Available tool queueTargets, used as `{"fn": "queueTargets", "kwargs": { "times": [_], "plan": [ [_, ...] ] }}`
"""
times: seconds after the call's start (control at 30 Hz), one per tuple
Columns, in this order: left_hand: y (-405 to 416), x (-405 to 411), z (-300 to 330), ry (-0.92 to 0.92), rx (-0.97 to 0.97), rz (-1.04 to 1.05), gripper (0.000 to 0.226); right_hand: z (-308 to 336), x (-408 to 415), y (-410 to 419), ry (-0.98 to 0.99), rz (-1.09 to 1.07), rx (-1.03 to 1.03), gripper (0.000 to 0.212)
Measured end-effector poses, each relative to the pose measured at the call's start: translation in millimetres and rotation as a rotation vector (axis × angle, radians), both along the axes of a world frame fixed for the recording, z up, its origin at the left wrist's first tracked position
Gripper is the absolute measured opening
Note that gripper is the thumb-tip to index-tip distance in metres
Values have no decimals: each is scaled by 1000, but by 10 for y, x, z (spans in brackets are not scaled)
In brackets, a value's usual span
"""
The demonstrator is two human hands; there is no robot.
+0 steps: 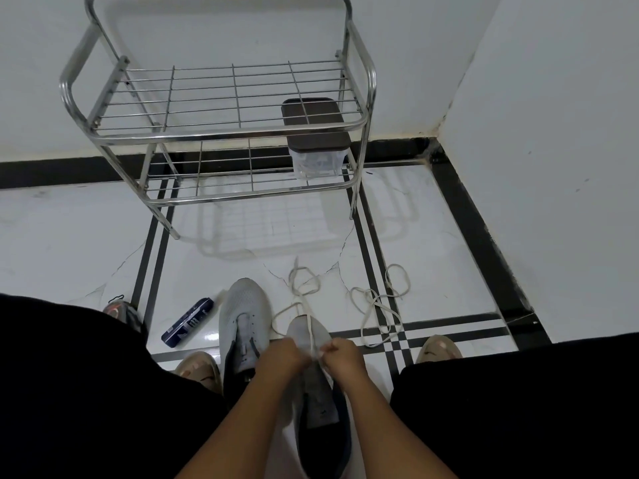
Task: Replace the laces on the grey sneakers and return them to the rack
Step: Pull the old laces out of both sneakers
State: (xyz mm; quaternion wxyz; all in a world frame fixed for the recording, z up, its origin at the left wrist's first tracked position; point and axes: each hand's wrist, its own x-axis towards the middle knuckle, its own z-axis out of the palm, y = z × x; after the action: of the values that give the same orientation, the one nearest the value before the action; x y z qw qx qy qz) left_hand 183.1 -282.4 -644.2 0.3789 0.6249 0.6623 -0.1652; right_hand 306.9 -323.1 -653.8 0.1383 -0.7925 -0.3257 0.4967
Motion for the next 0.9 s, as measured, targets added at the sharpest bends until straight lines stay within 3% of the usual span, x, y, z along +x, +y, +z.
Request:
{"fn": "queueTargets", "kwargs": {
  "times": [0.07, 0.27, 0.5, 0.57, 0.6, 0.63, 0.77, 0.83, 0.9],
  "plan": [
    [-166, 31, -91, 2, -45, -61, 56, 0, -34, 17, -13, 83, -29, 19],
    [-307, 20, -169, 6, 126, 43, 25, 3, -122, 6, -31, 82, -55, 48],
    [-213, -134, -253, -77, 14, 204, 25, -75, -177, 101, -13, 55, -87, 35],
    [-211, -160, -273, -107, -1, 271, 23, -68, -148, 124, -90, 77, -99, 19],
    [-207, -168, -273, -119, -12, 297, 23, -26, -100, 152, -150, 50, -95, 24],
    [-208, -166, -273, -118, -22, 313, 23, 3, -16, 180, -183, -72, -53, 28],
    [-192, -184, -291, -84, -49, 326, 23, 355, 533, 473, -141, -920, 273, 31],
    [-188, -183, -310, -74, -54, 329, 22, 480, 715, 620, 8, -1082, 449, 30],
    [-192, -182, -304, -76, -59, 322, 22, 518, 667, 670, 181, -962, 417, 29]
  ]
}}
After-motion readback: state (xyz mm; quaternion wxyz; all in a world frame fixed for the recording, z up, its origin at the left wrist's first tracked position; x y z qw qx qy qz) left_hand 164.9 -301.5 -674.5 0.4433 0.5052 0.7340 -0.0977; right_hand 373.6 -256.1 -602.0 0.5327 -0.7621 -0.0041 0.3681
